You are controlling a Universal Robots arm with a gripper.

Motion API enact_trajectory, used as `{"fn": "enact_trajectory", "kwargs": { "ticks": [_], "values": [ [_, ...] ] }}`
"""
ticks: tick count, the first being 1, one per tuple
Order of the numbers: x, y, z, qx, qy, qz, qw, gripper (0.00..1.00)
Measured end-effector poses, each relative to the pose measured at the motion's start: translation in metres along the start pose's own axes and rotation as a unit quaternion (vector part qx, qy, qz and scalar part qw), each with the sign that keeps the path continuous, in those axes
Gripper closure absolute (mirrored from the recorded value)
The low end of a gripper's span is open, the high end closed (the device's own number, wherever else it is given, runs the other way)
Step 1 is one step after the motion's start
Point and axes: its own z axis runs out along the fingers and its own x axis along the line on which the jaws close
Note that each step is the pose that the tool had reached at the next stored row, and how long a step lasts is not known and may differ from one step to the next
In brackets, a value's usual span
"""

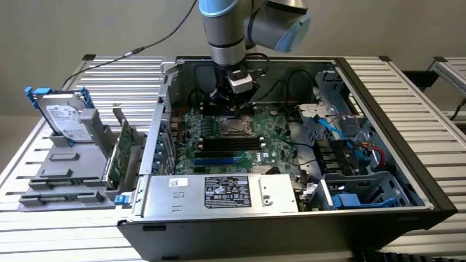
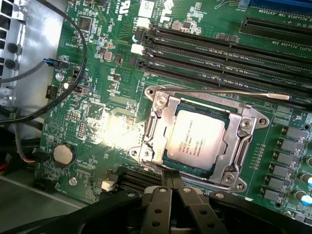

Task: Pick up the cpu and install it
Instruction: 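Install the first cpu locking lever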

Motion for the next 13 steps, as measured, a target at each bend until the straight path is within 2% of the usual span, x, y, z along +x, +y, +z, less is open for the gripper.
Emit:
{"fn": "enact_trajectory", "kwargs": {
  "ticks": [13],
  "values": [
    [0.0002,0.0001,0.0018,0.0000,-0.0002,0.000,1.0000,0.89]
  ]
}}
